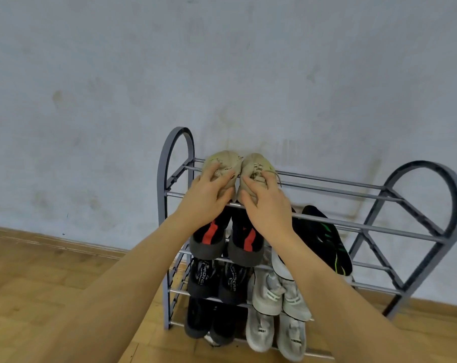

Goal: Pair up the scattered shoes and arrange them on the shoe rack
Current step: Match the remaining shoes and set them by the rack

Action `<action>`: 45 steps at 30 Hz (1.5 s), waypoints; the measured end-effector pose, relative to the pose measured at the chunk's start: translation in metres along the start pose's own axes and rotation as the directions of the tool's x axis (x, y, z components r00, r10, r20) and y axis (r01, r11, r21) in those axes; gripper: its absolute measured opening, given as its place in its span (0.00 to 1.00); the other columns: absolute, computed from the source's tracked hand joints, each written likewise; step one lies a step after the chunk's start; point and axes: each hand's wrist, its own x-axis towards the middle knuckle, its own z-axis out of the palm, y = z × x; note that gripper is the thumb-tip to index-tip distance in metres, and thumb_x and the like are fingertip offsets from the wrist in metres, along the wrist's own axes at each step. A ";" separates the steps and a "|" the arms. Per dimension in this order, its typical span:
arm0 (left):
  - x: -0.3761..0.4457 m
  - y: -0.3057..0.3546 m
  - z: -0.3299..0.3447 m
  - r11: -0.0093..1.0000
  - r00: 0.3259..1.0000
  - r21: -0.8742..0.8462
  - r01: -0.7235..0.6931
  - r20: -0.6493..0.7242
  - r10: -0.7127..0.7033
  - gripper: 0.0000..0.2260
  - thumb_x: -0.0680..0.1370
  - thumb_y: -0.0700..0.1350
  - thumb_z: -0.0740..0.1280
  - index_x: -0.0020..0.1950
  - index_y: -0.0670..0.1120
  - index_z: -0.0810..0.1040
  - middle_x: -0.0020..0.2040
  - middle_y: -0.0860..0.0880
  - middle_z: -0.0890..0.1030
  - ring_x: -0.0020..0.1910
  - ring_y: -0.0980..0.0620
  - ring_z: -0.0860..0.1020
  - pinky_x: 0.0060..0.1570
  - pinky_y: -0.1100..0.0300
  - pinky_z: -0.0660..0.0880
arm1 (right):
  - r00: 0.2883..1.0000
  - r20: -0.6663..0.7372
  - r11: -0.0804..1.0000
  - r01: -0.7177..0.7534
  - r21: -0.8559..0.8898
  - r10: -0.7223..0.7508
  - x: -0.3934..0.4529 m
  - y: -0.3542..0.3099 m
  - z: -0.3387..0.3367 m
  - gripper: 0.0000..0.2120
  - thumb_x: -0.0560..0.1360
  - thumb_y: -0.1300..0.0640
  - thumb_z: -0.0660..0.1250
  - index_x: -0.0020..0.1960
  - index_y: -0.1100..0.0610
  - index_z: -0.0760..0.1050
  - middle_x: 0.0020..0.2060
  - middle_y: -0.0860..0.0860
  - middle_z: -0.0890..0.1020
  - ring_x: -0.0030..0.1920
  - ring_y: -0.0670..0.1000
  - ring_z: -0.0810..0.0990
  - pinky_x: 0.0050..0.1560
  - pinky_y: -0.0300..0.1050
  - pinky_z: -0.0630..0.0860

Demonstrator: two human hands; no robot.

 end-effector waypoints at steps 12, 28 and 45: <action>-0.031 0.010 -0.009 0.950 0.996 0.300 0.087 -0.040 -0.079 0.27 0.76 0.56 0.45 0.74 0.51 0.61 0.74 0.42 0.60 0.66 0.34 0.65 0.64 0.41 0.62 | 0.999 -0.032 0.987 0.013 -0.158 -0.018 -0.025 -0.012 -0.004 0.22 0.79 0.45 0.55 0.72 0.44 0.62 0.75 0.58 0.55 0.73 0.63 0.53 0.69 0.58 0.50; -0.239 -0.089 0.005 0.829 0.880 0.316 0.462 -0.050 -0.472 0.19 0.79 0.48 0.59 0.68 0.45 0.68 0.66 0.43 0.71 0.61 0.38 0.70 0.59 0.45 0.66 | 0.935 0.275 0.967 0.176 0.187 -0.223 -0.168 -0.060 0.137 0.17 0.80 0.52 0.57 0.67 0.55 0.71 0.59 0.53 0.76 0.59 0.57 0.74 0.58 0.54 0.69; -0.449 -0.210 0.121 0.273 0.267 0.457 0.846 0.078 -0.961 0.30 0.79 0.60 0.52 0.76 0.48 0.47 0.75 0.36 0.47 0.72 0.35 0.55 0.68 0.42 0.54 | 0.500 0.826 0.962 0.200 0.184 -0.262 -0.321 -0.060 0.358 0.22 0.81 0.46 0.51 0.74 0.45 0.56 0.73 0.49 0.62 0.68 0.57 0.63 0.64 0.53 0.58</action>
